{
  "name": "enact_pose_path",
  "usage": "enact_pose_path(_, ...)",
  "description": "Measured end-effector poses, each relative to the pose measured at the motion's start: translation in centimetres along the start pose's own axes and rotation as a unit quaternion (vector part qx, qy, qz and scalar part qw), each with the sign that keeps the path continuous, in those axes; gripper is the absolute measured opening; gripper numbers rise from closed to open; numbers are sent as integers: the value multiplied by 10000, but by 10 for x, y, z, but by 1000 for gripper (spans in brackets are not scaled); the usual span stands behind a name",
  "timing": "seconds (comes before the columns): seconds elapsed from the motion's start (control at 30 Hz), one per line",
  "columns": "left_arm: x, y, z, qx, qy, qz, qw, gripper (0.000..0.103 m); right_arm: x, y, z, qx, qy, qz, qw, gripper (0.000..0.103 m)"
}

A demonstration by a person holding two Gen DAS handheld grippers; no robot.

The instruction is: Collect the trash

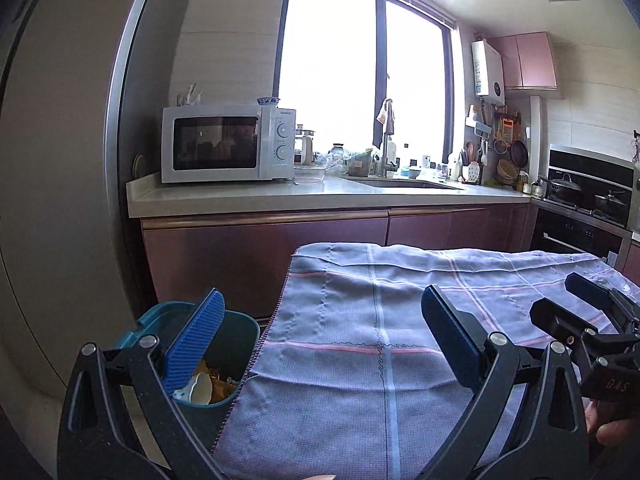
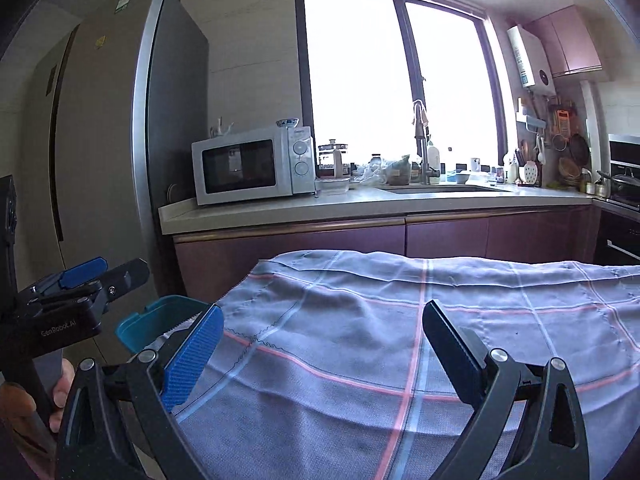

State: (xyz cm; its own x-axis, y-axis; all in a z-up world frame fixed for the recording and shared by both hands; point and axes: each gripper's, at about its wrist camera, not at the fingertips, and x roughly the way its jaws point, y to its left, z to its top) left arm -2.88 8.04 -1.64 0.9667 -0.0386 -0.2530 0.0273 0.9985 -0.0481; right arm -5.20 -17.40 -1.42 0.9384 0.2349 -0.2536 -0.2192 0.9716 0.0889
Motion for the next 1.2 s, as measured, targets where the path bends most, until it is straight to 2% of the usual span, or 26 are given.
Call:
enact_pose_path(0.57, -10, -13, -6, 94, -134, 63, 9998, 97, -23, -3, -2, 14, -303, -283, 9991, 96)
enact_pose_path(1.2, -12, -15, -7, 108, -162, 102, 9998, 97, -23, -6, -4, 79, -289, -367, 9989, 96)
